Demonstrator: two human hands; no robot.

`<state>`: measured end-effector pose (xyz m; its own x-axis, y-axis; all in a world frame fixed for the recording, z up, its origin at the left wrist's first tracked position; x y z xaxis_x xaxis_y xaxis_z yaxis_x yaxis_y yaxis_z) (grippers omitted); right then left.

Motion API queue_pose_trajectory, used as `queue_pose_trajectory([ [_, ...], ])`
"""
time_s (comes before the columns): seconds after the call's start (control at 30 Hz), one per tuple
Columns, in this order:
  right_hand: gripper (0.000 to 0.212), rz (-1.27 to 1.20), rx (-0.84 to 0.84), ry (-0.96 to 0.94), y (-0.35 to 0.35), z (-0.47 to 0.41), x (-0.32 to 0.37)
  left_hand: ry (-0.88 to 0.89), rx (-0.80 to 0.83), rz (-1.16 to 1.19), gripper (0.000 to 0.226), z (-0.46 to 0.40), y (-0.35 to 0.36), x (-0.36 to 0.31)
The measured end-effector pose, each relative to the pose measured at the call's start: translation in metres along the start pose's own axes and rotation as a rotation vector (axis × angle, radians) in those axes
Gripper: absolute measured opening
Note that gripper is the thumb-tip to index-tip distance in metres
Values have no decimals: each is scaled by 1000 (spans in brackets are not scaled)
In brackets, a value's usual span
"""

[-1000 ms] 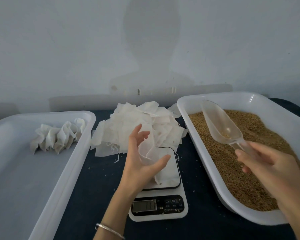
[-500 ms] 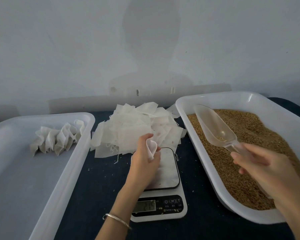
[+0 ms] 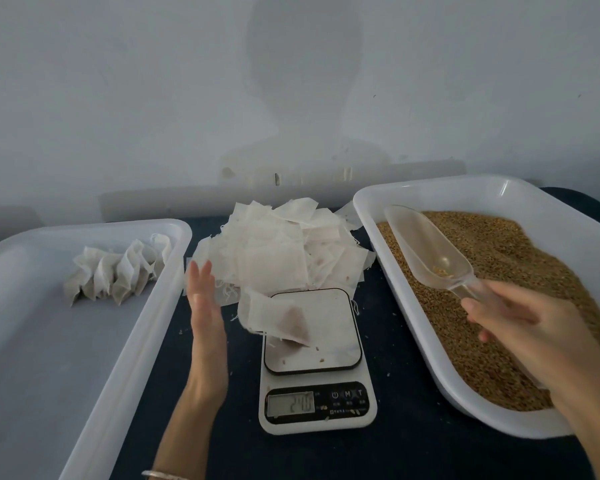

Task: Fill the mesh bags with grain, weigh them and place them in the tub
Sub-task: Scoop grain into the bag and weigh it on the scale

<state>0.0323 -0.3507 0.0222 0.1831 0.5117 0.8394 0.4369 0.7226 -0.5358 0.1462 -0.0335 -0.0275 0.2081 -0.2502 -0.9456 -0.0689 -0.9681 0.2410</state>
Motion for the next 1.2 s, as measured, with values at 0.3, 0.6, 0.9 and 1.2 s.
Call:
queue_pose_trajectory([
  [0.3,23,2,11,7,-1,3,4,30,-195,-354,45,-1,-13,9],
  [0.6,25,30,20,-1,-1,7,10,-50,-113,-128,70,10,-24,7],
  [0.9,18,226,35,-22,-8,3,16,-48,-41,-367,35,19,-30,3],
  [1.2,19,918,309,51,-44,-35,-15,-335,36,-455,14,1,-30,2],
])
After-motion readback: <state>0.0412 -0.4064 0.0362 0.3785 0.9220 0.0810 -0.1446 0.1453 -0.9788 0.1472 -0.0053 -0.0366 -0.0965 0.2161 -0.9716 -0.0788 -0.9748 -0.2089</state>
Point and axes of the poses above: each hand's wrist, its own z-axis away from the middle knuckle, its own y-axis out of the palm, x = y × z, the point moved 4 cm from there along -z, towards the middle knuckle, and after that the axes turned 6 degrees about z, right-handed, at the moved point
